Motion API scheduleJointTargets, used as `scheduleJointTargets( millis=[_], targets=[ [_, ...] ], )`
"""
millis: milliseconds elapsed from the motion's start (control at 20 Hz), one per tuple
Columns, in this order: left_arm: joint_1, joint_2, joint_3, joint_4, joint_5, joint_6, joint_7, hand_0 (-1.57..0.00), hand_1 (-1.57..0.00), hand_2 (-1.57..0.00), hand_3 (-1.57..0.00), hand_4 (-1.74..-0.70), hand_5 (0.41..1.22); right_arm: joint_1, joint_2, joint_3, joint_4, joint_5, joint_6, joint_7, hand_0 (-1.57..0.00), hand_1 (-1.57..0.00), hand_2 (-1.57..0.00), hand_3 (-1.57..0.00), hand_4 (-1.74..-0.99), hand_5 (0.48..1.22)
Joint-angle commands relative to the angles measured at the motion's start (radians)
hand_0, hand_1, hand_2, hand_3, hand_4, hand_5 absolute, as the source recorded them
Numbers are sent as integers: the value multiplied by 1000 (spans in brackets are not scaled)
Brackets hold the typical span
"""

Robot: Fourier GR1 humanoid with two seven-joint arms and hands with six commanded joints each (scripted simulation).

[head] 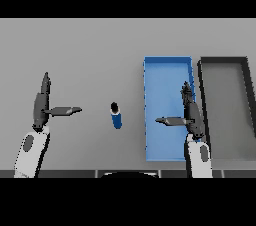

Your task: Pick up the blue pipe and place it into the blue bin.

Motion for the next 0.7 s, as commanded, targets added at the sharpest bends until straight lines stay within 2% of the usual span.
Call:
scheduleJointTargets(
  millis=[0,250,300,350,400,500,650],
  targets=[
    [0,-1,0,-1,0,1,-5,1,1,1,1,-1074,591,0,-1,-1,0,-1,0,0,1,1,1,1,-1225,617],
    [0,-8,-9,-13,-7,8,-6,1,1,1,1,-1074,591,9,-4,3,-10,-4,7,-4,1,1,1,1,-1225,617],
    [11,72,-43,-30,0,-126,-48,1,1,1,1,-1074,591,34,-53,34,-40,37,42,-50,1,1,1,1,-1225,617],
    [11,131,-52,-34,14,-215,-65,1,1,1,1,-1073,590,55,-82,59,-62,75,56,-70,1,1,1,1,-1224,618],
    [7,159,-66,-26,17,-271,-70,1,1,1,1,-1074,589,70,-104,69,-81,90,67,-74,1,1,1,1,-1225,618],
    [7,185,-74,-17,27,-332,-83,1,1,1,1,-1077,588,91,-120,88,-102,122,70,-75,1,1,1,1,-1223,620],
    [15,206,-75,-28,36,-361,-95,1,1,1,1,-1080,600,114,-130,101,-137,148,62,-63,1,1,1,1,-1196,609]
  ],
)
